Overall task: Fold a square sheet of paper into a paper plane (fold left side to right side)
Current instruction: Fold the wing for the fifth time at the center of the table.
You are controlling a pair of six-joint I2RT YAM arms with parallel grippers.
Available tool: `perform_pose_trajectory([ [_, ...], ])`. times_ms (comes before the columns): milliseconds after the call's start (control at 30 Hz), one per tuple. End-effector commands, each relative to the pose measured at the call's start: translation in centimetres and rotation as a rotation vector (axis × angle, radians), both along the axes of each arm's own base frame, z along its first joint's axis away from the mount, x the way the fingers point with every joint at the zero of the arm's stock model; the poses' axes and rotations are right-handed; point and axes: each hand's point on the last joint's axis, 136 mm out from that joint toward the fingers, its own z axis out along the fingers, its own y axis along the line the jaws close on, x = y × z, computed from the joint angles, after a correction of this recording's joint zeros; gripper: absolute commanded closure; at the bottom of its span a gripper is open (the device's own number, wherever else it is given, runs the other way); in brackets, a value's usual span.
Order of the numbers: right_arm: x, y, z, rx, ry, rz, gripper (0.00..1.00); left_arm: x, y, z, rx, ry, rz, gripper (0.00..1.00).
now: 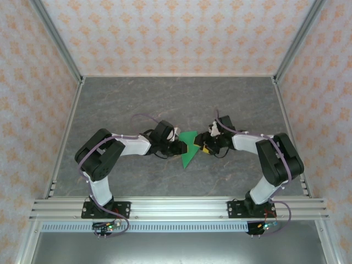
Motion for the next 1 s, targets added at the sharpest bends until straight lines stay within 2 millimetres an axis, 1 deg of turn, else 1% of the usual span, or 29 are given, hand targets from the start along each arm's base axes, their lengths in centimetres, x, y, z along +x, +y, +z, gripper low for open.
perform_pose_trajectory([
  [0, 1.3, 0.8, 1.6, 0.008, -0.062, 0.010, 0.46, 1.0, 1.4, -0.6, 0.061, -0.034, 0.029, 0.64],
  [67, 1.2, 0.6, 1.7, -0.006, -0.062, 0.008, 0.46, 0.9, 1.4, -0.6, 0.059, -0.036, 0.027, 0.64],
  [167, 1.1, 0.5, 1.1, -0.016, -0.044, 0.006, 0.45, 0.9, 1.5, -0.7, 0.059, -0.036, 0.025, 0.64],
  [233, 1.2, 0.6, 0.6, -0.015, -0.034, 0.005, 0.45, 0.8, 1.5, -0.7, 0.056, -0.034, 0.024, 0.64],
  [300, 1.5, 0.9, 0.5, 0.000, -0.034, 0.003, 0.45, 0.8, 1.5, -0.6, 0.053, -0.037, 0.023, 0.65],
  [433, 2.5, 1.5, 0.4, 0.036, -0.037, -0.003, 0.45, 0.7, 1.5, -0.7, 0.056, -0.035, 0.020, 0.65],
  [533, 3.3, 1.8, 0.7, 0.057, -0.052, 0.001, 0.45, 0.7, 1.6, -0.8, 0.058, -0.031, 0.018, 0.65],
  [800, 5.5, 1.7, 1.2, 0.069, -0.088, 0.011, 0.49, 0.7, 1.6, -0.8, 0.059, -0.035, 0.015, 0.66],
  [967, 6.5, 1.9, 0.8, 0.070, -0.100, 0.028, 0.51, 0.6, 1.8, -0.8, 0.060, -0.035, 0.009, 0.66],
])
